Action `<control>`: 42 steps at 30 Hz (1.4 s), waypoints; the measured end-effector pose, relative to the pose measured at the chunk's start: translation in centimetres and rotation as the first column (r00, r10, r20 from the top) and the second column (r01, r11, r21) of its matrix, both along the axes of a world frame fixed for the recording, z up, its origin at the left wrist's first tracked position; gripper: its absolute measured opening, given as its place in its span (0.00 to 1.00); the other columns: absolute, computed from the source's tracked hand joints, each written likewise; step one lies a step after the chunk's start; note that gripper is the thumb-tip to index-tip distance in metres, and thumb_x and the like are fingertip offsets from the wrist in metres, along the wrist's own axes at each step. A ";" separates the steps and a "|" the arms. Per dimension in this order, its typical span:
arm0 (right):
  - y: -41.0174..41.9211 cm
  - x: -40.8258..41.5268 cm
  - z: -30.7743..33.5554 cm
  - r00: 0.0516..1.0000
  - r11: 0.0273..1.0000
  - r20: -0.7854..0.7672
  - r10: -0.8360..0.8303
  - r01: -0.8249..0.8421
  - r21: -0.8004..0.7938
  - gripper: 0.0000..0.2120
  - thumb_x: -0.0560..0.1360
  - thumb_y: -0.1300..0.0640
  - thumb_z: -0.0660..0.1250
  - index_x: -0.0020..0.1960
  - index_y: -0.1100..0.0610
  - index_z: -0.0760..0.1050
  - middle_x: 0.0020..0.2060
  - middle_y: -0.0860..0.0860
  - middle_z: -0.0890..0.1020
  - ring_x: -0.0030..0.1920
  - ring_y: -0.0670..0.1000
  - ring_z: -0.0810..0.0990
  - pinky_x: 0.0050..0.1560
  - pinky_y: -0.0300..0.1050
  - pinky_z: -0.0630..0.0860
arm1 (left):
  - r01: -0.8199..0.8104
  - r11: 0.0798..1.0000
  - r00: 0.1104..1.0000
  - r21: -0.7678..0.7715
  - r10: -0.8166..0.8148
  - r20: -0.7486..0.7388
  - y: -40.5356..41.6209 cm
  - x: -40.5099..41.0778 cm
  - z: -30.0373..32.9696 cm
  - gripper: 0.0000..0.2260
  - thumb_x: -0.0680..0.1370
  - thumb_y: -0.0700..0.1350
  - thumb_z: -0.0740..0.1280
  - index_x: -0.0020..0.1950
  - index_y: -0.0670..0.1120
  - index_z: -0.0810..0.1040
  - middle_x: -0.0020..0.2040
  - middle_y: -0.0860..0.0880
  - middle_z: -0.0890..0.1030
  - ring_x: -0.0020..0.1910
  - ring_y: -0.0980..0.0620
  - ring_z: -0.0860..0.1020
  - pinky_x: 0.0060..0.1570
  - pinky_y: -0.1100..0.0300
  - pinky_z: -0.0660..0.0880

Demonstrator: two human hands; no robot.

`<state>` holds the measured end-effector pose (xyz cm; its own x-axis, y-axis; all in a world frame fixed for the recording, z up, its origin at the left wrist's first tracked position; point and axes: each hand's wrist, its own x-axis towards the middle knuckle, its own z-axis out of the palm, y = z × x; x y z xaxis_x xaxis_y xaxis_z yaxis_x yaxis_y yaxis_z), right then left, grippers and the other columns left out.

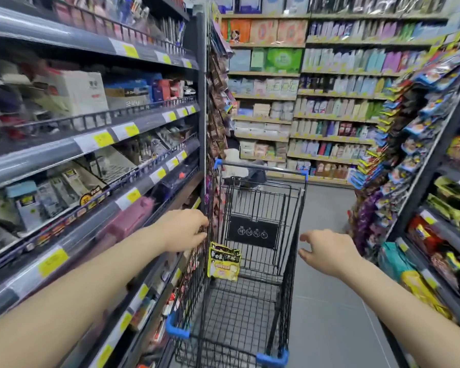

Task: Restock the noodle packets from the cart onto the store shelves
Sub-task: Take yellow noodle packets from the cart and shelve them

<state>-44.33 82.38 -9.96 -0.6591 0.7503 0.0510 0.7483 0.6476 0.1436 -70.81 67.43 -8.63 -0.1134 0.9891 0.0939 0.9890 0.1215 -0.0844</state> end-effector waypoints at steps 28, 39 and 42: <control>27.2 -26.9 -26.9 0.984 0.879 0.140 -0.114 0.165 -0.447 0.18 0.77 0.46 0.59 0.63 0.54 0.73 0.59 0.53 0.78 0.58 0.54 0.77 0.57 0.49 0.75 | 0.164 0.941 0.946 -0.297 -0.064 0.319 28.1 -20.6 -21.8 0.15 0.80 0.49 0.57 0.63 0.48 0.73 0.62 0.51 0.75 0.60 0.53 0.74 0.59 0.57 0.71; 30.0 -31.8 -44.6 0.941 0.698 0.139 -0.308 0.323 -0.640 0.18 0.77 0.48 0.60 0.61 0.57 0.71 0.59 0.56 0.78 0.59 0.58 0.77 0.57 0.48 0.75 | 0.223 0.946 0.946 -0.234 -0.152 0.288 30.8 -22.6 -31.4 0.17 0.79 0.51 0.53 0.63 0.47 0.74 0.62 0.50 0.76 0.61 0.51 0.74 0.60 0.51 0.72; 30.2 -32.7 -48.1 0.916 0.625 0.112 -0.384 0.348 -0.699 0.21 0.76 0.48 0.60 0.64 0.58 0.67 0.58 0.57 0.78 0.59 0.60 0.76 0.52 0.47 0.74 | 0.223 0.958 0.943 -0.178 -0.166 0.289 30.4 -23.4 -33.1 0.23 0.76 0.55 0.49 0.59 0.47 0.77 0.57 0.51 0.79 0.56 0.51 0.77 0.55 0.53 0.75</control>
